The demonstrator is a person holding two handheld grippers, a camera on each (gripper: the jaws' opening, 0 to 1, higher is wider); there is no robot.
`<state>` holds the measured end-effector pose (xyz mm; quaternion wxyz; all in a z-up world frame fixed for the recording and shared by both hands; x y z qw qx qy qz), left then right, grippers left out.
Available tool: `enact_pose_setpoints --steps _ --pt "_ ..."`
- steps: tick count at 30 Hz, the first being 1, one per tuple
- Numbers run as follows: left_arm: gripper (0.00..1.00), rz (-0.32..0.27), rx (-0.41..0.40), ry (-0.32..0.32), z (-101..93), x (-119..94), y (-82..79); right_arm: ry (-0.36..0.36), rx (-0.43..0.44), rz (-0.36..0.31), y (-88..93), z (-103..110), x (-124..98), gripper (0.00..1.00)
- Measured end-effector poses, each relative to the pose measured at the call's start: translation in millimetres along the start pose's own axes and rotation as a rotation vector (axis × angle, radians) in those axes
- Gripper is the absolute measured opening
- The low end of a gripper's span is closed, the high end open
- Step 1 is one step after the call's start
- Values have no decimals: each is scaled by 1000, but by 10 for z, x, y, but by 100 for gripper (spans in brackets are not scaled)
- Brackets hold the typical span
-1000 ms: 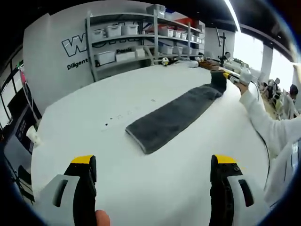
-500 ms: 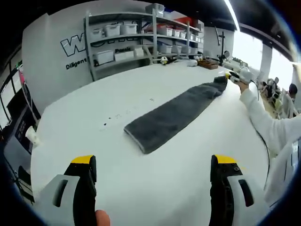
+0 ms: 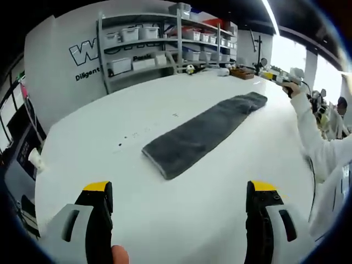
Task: Open the folded towel by lifting each exposed corner and separating the folded layers until the towel lies flat within the target outline without major curled edges
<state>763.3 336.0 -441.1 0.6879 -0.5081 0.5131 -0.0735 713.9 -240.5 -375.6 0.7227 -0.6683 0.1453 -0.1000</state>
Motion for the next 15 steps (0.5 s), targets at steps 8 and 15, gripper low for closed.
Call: enact_pose_setpoints --steps 8,15 --pt "100 23 0 13 -8 69 44 -203 -24 174 219 540 -63 94" --pt "100 53 -22 24 59 153 127 -312 -10 196 194 798 -162 99"
Point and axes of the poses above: the point that each gripper's makers call its tool centre point, and the gripper's own axes: x roughly forward along the fingers, z roughly to its left, y roughly out of its underside, the point moved 2 cm from there along -x, roughly backward along the fingers, and after that the axes turned 6 degrees about y, right-handed, at the moved point
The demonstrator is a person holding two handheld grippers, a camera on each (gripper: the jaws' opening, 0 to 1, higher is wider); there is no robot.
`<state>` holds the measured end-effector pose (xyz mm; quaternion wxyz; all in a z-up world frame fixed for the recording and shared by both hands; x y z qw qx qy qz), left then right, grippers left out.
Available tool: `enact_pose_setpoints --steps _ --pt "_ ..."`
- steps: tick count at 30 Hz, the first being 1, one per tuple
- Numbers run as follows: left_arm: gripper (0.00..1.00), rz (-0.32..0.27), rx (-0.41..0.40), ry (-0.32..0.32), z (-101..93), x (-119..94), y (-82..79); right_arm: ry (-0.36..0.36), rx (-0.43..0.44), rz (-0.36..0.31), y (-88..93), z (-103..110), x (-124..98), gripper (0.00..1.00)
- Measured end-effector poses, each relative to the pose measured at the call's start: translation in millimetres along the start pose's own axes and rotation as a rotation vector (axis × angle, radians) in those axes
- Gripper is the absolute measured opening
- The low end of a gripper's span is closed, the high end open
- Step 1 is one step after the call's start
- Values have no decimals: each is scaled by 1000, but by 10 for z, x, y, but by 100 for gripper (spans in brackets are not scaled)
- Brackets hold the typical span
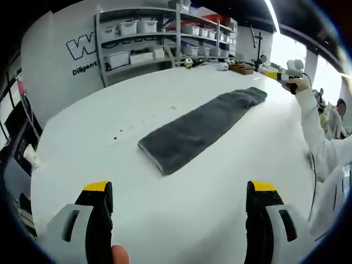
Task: Open the folded towel by lifting each exposed corner and separating the folded layers until the towel lies flat within the target outline without major curled edges
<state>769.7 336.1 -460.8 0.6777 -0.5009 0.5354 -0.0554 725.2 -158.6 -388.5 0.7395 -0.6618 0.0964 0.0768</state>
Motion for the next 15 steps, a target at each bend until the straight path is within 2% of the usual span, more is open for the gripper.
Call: enact_pose_setpoints --steps 1,2,5,8,11,15 --pt "100 7 -2 4 3 13 15 -11 51 -7 -21 30 -34 99" --pt "100 12 -3 9 2 27 26 -10 56 -10 -34 29 -50 99" --pt "100 19 -16 25 12 92 52 24 16 -25 -103 -17 -118 99" --pt "100 30 -22 46 9 194 85 18 14 -53 -189 -8 -202 99" --pt "99 26 -27 100 -24 388 100 19 21 -74 -235 10 -249 99" --pt "97 -24 -67 156 -38 693 86 34 10 -84 -257 3 -275 99"
Point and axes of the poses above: the point that each gripper's makers call its tool centre point, and the gripper's own axes: x roughly forward along the fingers, z roughly to its left, y roughly out of its underside, the point moved 2 cm from there along -x, roughly backward along the fingers, and after that the axes turned 6 degrees about y, right-handed, at the moved point
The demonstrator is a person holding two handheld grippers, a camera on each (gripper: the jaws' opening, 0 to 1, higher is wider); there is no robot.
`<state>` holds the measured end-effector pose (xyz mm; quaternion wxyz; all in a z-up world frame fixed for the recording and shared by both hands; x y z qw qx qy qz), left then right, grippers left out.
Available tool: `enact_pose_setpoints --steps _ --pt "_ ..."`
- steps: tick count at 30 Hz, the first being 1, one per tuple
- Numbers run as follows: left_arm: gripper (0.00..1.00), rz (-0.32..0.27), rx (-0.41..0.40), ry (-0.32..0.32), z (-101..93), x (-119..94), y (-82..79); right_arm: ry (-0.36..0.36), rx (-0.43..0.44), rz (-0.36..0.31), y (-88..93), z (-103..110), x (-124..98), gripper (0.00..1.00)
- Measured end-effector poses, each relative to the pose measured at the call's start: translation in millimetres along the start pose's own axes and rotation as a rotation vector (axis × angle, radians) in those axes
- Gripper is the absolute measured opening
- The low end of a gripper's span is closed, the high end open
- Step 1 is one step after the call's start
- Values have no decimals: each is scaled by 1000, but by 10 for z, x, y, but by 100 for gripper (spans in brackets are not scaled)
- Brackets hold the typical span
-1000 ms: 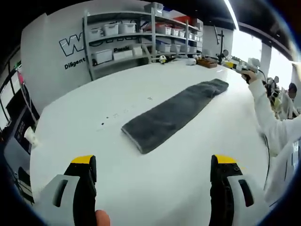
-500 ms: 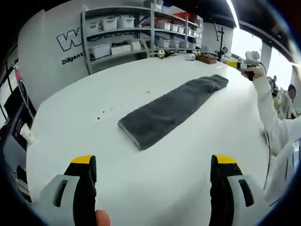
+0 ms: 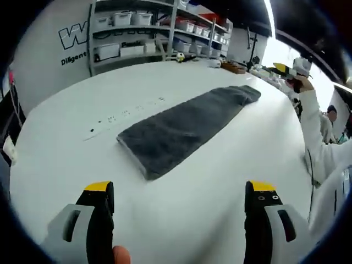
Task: Open the folded towel by lifting each exposed corner and separating the folded layers until the towel lies flat within the target outline without major curled edges
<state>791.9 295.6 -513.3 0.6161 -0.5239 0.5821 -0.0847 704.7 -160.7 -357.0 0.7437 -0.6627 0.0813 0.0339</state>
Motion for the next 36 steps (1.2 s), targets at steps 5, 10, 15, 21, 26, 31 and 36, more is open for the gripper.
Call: enact_pose_setpoints --steps 5,10,15,21,26,31,36 --pt "94 -55 -37 52 38 333 53 1 6 -18 -74 -43 7 99" --pt "88 -156 22 22 101 443 -117 2 2 -36 -110 -25 -21 99" --pt "60 -232 20 17 181 503 -67 -1 -2 -44 -122 0 -27 99" --pt "10 -373 69 8 336 349 -168 -4 -8 -50 -127 40 -43 99" --pt "2 -358 64 6 437 307 -136 -10 -12 -45 -111 80 -30 98" --pt "2 -374 70 -12 488 219 -112 -20 -20 -48 -120 138 -47 98" --pt "2 -379 55 -75 599 114 -58 -17 -22 -54 -155 145 -69 98"
Point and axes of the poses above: the point that each gripper's makers call its tool centre point, and the gripper's own axes: x roughly forward along the fingers, z roughly to its left, y roughly out of its underside, the point moved 2 cm from there along -x, roughly backward along the fingers, and after that the axes turned 6 degrees about y, right-handed, at the moved point
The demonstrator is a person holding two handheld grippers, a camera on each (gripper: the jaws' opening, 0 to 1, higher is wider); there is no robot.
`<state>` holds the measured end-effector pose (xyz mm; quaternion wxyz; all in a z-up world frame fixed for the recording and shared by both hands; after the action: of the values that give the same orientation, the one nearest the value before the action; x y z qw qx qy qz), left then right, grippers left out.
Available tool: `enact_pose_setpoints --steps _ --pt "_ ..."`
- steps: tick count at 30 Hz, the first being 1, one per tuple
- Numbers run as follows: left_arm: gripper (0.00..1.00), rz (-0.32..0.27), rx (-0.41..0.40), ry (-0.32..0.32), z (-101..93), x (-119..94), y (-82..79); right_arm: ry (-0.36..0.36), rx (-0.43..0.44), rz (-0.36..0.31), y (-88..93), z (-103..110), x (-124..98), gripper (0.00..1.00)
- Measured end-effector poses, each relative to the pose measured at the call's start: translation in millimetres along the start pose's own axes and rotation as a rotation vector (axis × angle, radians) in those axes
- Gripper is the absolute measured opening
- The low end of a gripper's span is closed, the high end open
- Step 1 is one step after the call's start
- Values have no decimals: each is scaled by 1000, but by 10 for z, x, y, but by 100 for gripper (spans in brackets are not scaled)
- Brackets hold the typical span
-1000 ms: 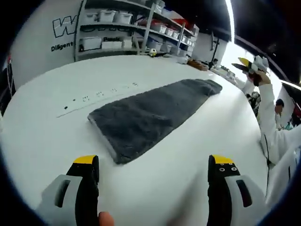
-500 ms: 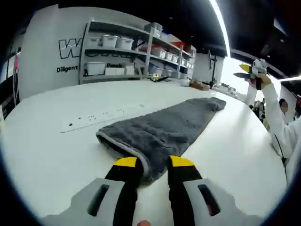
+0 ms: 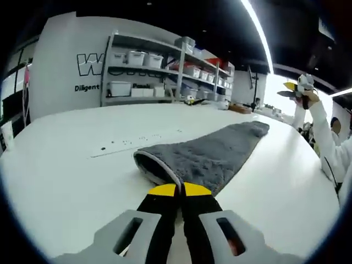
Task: Open the folded towel by lifting each exposed corner and separating the folded layers until the towel lies flat within the target outline without major curled edges
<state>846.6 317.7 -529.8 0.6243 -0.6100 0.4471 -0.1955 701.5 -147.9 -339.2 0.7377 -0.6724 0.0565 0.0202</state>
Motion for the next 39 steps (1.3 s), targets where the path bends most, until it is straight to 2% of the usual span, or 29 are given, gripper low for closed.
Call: enact_pose_setpoints --steps 8,12,14,18,20,23,27,31,33,35,37,39 --pt "1 12 32 -75 89 -231 74 -33 -20 0 -14 120 -49 98" --pt "1 -4 22 -134 180 -487 138 -42 -27 4 -16 114 -59 98" --pt "1 -17 -10 -166 280 -627 162 -44 -27 4 -16 113 -59 98" --pt "2 -37 -14 -229 476 -890 158 -46 -35 10 -12 112 -50 97" --pt "2 -33 -10 -278 596 -1044 188 -47 -41 15 -10 112 -39 97" --pt "2 -33 -18 -316 731 -1195 229 -46 -48 22 -5 110 -17 97" --pt "2 -18 -24 -362 855 -1318 303 -49 -57 34 24 134 19 97" --pt "3 2 -17 -363 865 -1323 361 -65 -70 47 55 178 44 98" --pt "6 21 -11 -362 860 -1341 384 -71 -72 49 60 190 47 98" --pt "13 28 -10 -389 865 -1415 375 -74 -78 47 57 199 41 98" --pt "21 19 -19 -429 875 -1519 338 -74 -80 42 48 204 28 98" --pt "31 -7 -24 -436 859 -1605 270 -74 -80 38 39 201 19 98"
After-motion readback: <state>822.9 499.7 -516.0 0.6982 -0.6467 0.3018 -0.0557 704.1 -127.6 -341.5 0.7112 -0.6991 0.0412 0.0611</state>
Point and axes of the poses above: the point that each gripper's makers call its tool centre point, and the gripper's own axes: x roughly forward along the fingers, z roughly to its left, y roughly out of its underside, the point moved 2 cm from there along -x, roughly backward along the fingers, and after that the axes turned 6 degrees about y, right-handed, at the moved point
